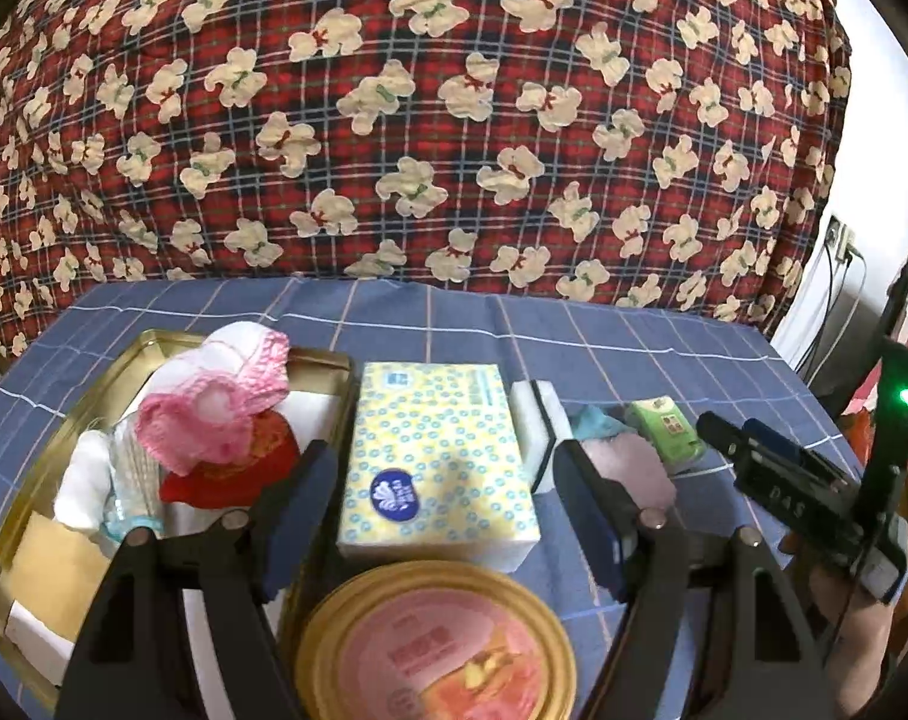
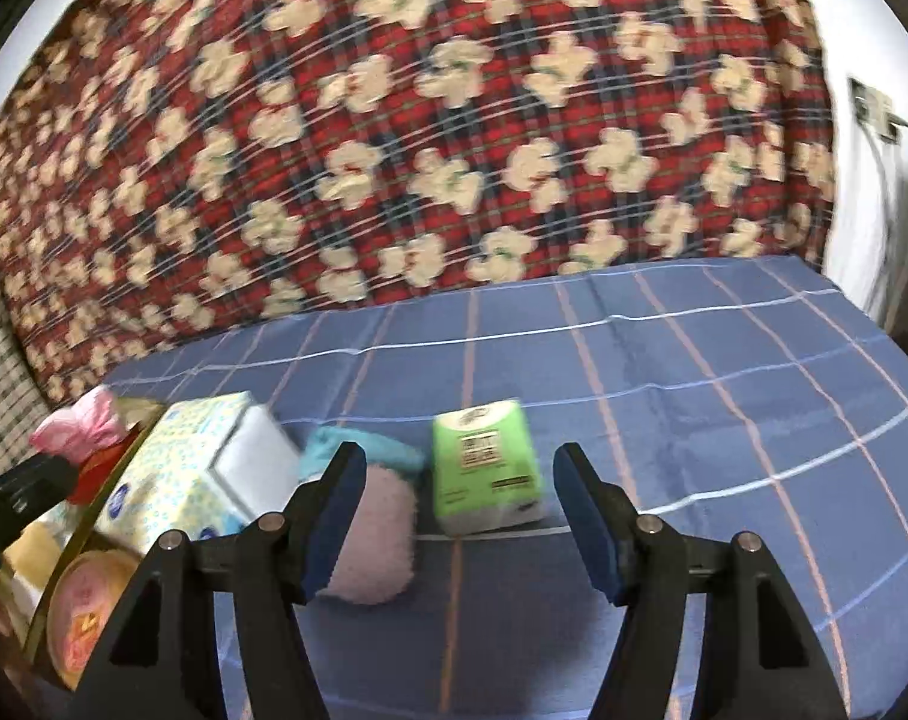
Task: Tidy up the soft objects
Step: 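Grasp the pink fluffy pad with the right tool, then grasp the white-and-black sponge with the left tool while the right tool holds the pink pad, then carry the white-and-black sponge and pink pad toward the gold tin tray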
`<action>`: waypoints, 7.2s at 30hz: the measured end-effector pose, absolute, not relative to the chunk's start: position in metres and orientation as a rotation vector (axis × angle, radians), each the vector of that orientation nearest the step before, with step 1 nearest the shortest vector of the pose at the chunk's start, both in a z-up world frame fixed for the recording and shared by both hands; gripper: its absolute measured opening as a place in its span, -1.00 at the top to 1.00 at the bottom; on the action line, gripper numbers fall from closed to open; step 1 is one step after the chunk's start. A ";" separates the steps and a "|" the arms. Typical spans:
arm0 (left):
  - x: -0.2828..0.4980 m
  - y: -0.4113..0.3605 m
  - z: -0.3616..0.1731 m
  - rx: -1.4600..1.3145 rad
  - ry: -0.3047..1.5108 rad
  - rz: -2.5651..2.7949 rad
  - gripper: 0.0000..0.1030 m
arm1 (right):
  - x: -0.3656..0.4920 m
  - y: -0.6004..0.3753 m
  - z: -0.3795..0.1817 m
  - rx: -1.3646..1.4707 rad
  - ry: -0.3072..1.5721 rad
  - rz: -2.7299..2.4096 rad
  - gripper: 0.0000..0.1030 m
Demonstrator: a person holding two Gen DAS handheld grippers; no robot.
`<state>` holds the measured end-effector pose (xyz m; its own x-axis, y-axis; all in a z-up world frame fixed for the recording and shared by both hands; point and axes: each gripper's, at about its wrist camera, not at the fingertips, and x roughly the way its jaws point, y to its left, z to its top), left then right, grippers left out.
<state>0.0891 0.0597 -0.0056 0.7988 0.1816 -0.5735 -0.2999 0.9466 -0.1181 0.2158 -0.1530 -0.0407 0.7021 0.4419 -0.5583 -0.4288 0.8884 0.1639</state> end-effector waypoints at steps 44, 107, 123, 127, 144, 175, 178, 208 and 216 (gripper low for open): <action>0.194 0.007 -0.035 -0.128 0.864 0.204 0.26 | 0.207 -0.162 -0.043 0.088 0.601 0.519 0.60; 0.125 -0.013 -0.044 -0.087 0.546 0.253 0.57 | 0.178 -0.161 -0.026 0.067 0.419 0.571 0.59; 0.109 -0.006 -0.041 -0.111 0.497 0.254 0.57 | 0.169 -0.148 -0.025 0.009 0.385 0.515 0.57; 0.106 -0.004 -0.040 -0.125 0.477 0.233 0.57 | 0.168 -0.148 -0.024 0.010 0.379 0.518 0.57; 0.087 0.011 -0.032 -0.156 0.369 0.273 0.57 | 0.155 -0.133 -0.022 -0.028 0.340 0.518 0.57; 0.070 0.029 -0.028 -0.176 0.316 0.376 0.57 | 0.136 -0.100 -0.022 -0.055 0.326 0.589 0.56; 0.068 0.030 -0.027 -0.178 0.311 0.384 0.57 | 0.135 -0.097 -0.022 -0.054 0.327 0.595 0.56; 0.053 0.049 -0.028 -0.212 0.290 0.474 0.56 | 0.128 -0.076 -0.023 -0.059 0.336 0.628 0.54; 0.044 0.054 -0.028 -0.224 0.280 0.465 0.56 | 0.124 -0.068 -0.023 -0.069 0.328 0.638 0.54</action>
<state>0.0444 0.0545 -0.0279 0.8568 0.4084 -0.3148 -0.4694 0.8704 -0.1485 0.1236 -0.0682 -0.0231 0.7536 0.5736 -0.3211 -0.5952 0.8027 0.0371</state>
